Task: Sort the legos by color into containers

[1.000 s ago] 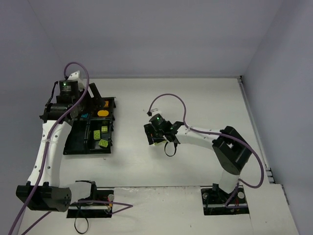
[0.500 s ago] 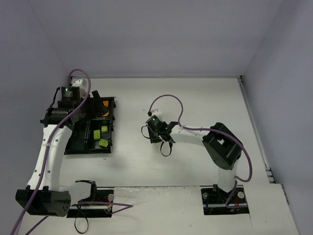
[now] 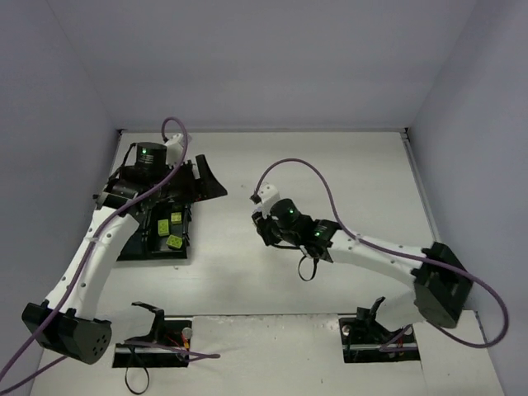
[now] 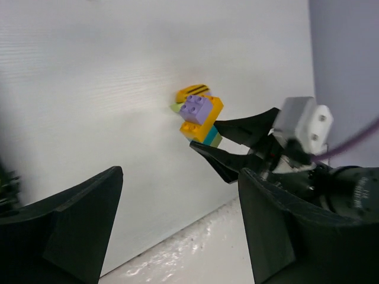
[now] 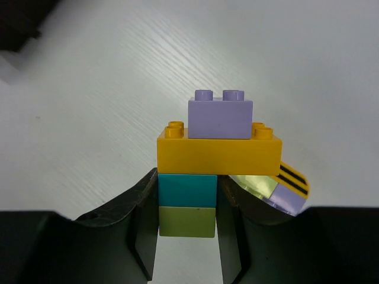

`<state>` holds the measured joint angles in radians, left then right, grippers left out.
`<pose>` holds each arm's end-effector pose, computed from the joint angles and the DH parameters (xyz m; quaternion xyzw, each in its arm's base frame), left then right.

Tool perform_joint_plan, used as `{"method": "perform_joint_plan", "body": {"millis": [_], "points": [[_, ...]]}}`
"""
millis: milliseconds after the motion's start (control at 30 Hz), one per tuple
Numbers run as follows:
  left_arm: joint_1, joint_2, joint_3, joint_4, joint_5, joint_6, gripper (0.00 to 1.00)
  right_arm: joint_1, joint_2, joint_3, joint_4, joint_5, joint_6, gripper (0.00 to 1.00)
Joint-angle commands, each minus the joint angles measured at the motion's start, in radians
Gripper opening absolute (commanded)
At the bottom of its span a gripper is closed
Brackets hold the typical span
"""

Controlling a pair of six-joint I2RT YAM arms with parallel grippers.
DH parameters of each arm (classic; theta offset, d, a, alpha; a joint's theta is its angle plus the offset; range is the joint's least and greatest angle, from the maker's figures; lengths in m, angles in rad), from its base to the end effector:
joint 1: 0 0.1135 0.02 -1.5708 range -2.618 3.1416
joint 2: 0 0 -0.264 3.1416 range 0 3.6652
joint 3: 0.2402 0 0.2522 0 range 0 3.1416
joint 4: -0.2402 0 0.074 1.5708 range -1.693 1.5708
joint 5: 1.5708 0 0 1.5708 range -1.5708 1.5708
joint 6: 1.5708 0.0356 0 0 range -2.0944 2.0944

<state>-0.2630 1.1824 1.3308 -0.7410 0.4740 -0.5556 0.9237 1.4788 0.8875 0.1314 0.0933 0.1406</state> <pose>0.2286 -0.0784 0.3944 -0.0160 0.8650 -0.3719 0.3365 0.2020 0.2618 0.2411 -0.3012 0.7939 0.2331 0.4740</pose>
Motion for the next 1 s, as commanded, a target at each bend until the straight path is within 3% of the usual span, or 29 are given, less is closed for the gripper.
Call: {"method": "perform_joint_plan", "body": {"millis": [0, 267, 567, 667, 833, 967], "points": [[-0.076, 0.016, 0.004, 0.156, 0.106, -0.081, 0.72, 0.003, -0.175, -0.021, 0.134, -0.084, -0.185, 0.0], [-0.237, 0.086, 0.015, 0.275, 0.101, -0.156, 0.72, 0.003, -0.333, -0.021, 0.093, -0.205, -0.236, 0.0], [-0.277, 0.148, 0.03, 0.278, 0.095, -0.164, 0.71, 0.003, -0.364, -0.028, 0.093, -0.21, -0.226, 0.0], [-0.286, 0.161, 0.027, 0.287, 0.094, -0.168, 0.64, 0.003, -0.37, -0.036, 0.097, -0.204, -0.222, 0.0], [-0.292, 0.18, 0.019, 0.304, 0.112, -0.176, 0.45, 0.003, -0.385, -0.044, 0.1, -0.195, -0.22, 0.0], [-0.292, 0.177, 0.001, 0.345, 0.14, -0.19, 0.18, 0.001, -0.4, -0.05, 0.102, -0.184, -0.22, 0.0]]}}
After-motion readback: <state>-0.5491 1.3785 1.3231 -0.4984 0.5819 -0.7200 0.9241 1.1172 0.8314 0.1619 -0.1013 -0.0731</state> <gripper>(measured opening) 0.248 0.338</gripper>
